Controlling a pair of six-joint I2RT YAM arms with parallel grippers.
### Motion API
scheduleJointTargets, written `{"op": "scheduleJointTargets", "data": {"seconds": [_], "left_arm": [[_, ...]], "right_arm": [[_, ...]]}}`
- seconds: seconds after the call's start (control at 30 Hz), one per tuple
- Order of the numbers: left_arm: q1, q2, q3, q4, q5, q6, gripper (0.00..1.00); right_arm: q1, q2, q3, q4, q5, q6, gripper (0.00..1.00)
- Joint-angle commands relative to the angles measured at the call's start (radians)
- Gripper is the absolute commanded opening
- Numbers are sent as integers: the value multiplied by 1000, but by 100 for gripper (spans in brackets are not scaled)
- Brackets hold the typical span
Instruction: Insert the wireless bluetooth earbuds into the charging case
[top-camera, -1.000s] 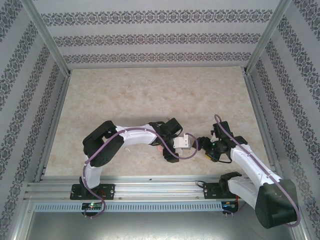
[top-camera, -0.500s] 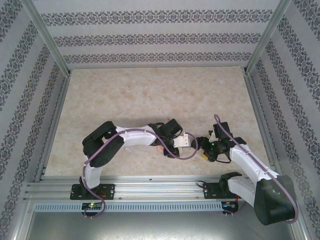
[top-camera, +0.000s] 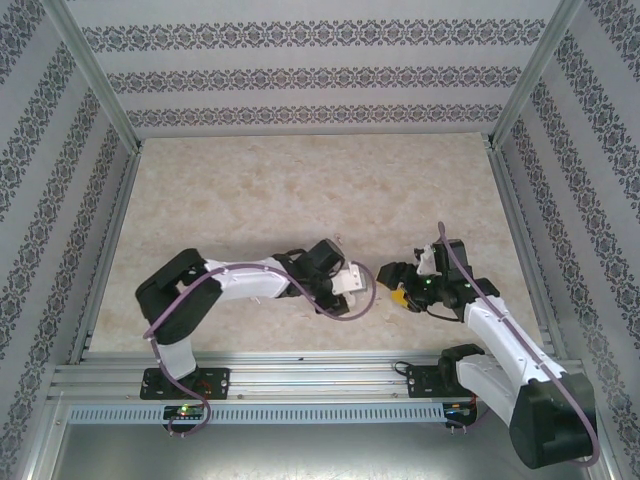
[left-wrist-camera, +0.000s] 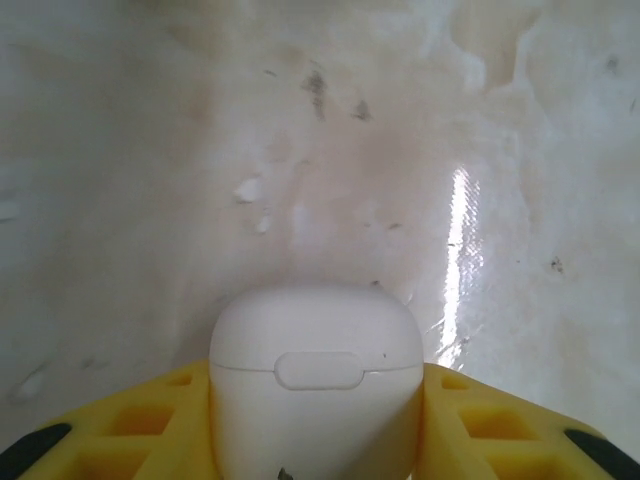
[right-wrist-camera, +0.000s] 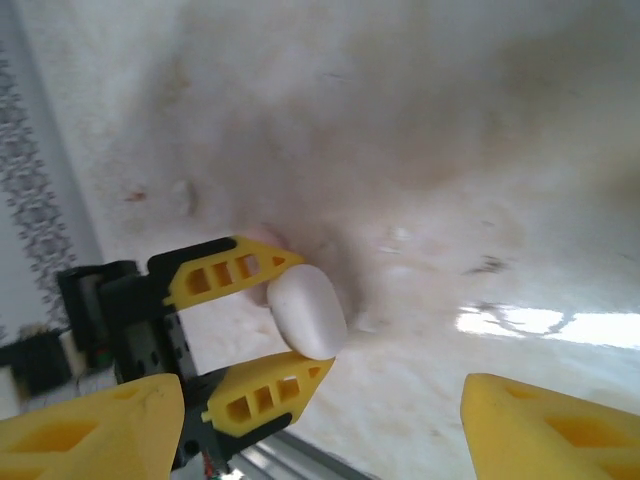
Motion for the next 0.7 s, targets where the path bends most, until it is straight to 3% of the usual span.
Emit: {"op": "scheduleJointTargets", "data": {"seconds": [0.0,0.13,0.3,0.5,0.67], "left_arm": [[105,-122,-53,135,93,-116,43],[194,-245,-109,193,166,-166,43],[236,-325,-108,193,254,-187,44],[242,-387,-138,236,288,-232,44],[242,-431,-163,244,285,-238,44]], "right_arm": [[33,-13,90,15,-71,-12,73],[127,36,196,-10,-40,-34,73],[296,184,401,-111,43,-97,72],[344,289,505,-90,56,-64,68],[357,339,547,-79,75,-49,58]]}}
